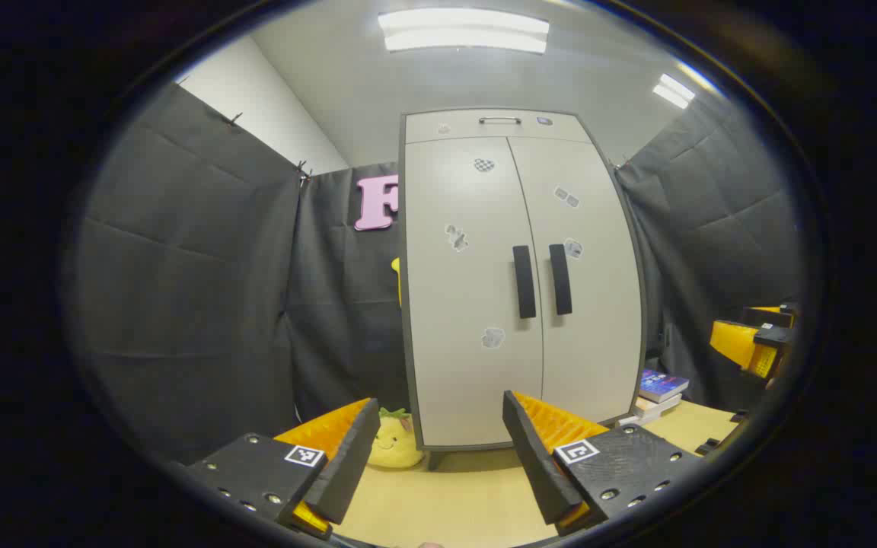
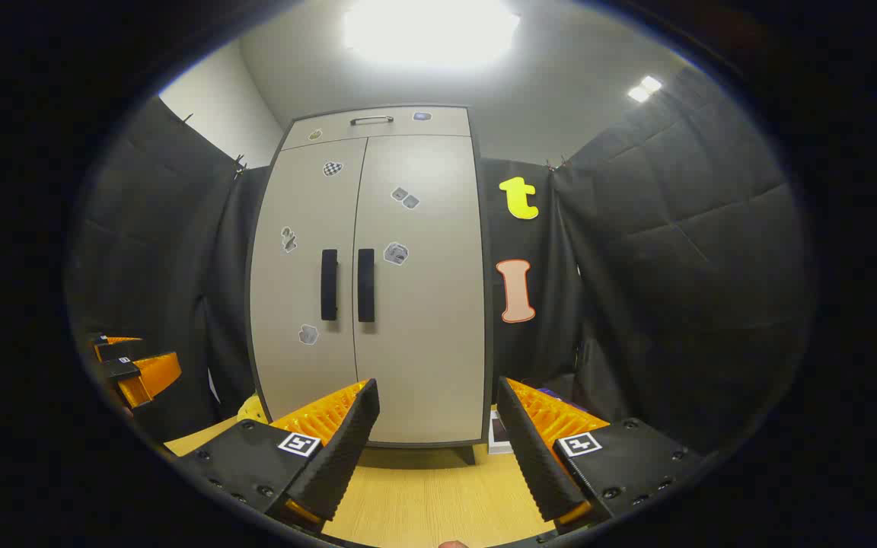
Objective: Open the right door of the double-door shoe cabinet with the right hand, and open the left door with the left hand.
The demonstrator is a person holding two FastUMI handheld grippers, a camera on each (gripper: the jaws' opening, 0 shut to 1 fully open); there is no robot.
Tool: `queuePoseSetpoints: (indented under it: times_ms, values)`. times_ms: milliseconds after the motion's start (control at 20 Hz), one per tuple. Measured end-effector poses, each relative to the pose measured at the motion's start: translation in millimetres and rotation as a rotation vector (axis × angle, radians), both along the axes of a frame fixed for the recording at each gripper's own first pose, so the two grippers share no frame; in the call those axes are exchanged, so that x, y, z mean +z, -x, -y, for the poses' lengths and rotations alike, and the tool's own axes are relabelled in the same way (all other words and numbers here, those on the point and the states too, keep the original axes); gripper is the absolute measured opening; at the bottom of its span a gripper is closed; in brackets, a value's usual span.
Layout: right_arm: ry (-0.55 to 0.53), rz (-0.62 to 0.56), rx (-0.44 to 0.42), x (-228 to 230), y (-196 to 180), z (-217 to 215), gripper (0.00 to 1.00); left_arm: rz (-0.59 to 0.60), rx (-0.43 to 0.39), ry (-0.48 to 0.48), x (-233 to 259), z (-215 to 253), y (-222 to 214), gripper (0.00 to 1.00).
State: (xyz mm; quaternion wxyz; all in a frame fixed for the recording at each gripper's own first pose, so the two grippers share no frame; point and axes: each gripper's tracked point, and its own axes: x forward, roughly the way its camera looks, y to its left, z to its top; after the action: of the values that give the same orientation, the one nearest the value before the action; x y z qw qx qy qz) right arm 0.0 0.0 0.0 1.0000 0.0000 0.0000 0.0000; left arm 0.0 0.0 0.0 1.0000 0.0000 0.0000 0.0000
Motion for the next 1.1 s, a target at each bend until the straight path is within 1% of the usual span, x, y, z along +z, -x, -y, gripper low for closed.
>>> queuePoseSetpoints:
  times_ms: [150,200,550,600,750,800,850,900,950,1100]
  values:
    - [-0.011,-0.011,-0.004,-3,-1,2,0.98,0.004,0.006,-0.002,1,1,2,0.94]
    - [-0.01,-0.015,-0.004,-3,-1,2,0.98,0.002,0.009,-0.005,1,1,2,0.95]
    - [-0.006,-0.015,-0.002,-4,-5,3,0.98,-0.004,0.022,-0.003,-1,-2,3,0.94]
    - [-0.005,-0.017,-0.002,-5,-7,2,0.98,-0.003,0.023,-0.004,1,-3,2,0.95]
    - [-0.01,-0.018,0.004,-6,-12,-1,0.98,0.003,0.027,-0.009,1,-3,-3,0.94]
    - [-0.01,-0.017,0.007,-6,-13,-2,0.98,0.002,0.029,-0.009,2,-4,-3,0.95]
    - [-0.008,-0.016,0.009,-6,-15,-2,0.98,0.001,0.03,-0.009,1,-4,-5,0.94]
    - [-0.007,-0.015,0.013,-6,-17,-4,0.98,-0.002,0.03,-0.009,1,-5,-6,0.95]
    - [-0.007,-0.013,0.015,-4,-19,-5,0.98,-0.003,0.031,-0.01,0,-5,-5,0.94]
    - [-0.006,0.0,0.022,3,-29,-8,0.97,-0.001,0.037,-0.017,0,-8,-9,0.95]
